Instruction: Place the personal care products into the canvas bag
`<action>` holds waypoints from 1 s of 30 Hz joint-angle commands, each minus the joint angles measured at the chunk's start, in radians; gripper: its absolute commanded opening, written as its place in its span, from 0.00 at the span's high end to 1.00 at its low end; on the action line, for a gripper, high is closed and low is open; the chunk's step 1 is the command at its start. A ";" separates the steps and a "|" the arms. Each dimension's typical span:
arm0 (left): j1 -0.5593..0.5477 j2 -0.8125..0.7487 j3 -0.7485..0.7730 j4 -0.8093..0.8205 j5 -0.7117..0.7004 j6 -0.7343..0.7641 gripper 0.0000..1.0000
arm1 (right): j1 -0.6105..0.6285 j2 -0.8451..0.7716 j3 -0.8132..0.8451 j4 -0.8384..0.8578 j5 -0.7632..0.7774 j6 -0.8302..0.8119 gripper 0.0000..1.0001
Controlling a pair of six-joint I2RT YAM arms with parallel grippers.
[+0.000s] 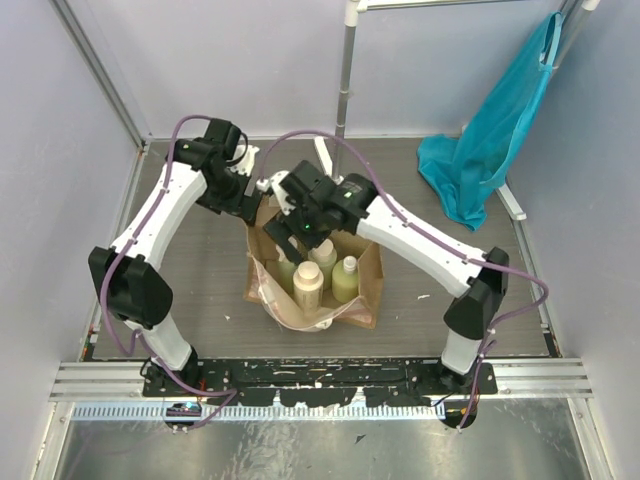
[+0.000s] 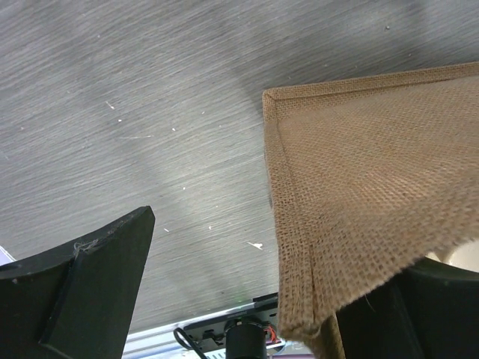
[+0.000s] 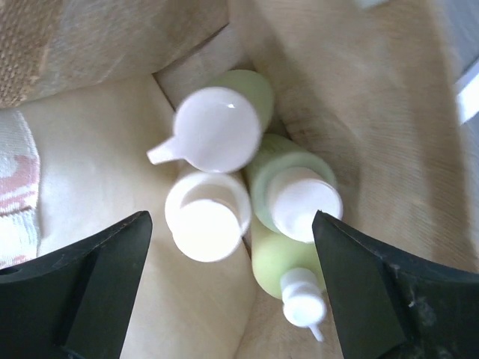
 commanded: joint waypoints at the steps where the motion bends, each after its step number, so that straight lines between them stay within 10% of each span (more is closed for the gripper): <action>1: 0.005 -0.019 0.095 -0.030 -0.002 -0.011 0.02 | -0.099 -0.150 0.014 0.049 -0.036 0.023 0.05; 12: 0.005 -0.100 0.218 -0.074 0.301 -0.008 0.02 | -0.377 -0.211 -0.018 0.226 -0.087 0.059 0.03; 23: 0.037 -0.194 0.125 0.173 -0.022 -0.096 0.02 | -0.614 -0.132 -0.073 0.356 0.080 0.163 0.03; 30: 0.204 -0.151 0.006 0.369 0.089 -0.206 0.02 | -0.686 -0.081 -0.136 0.447 0.240 0.131 0.02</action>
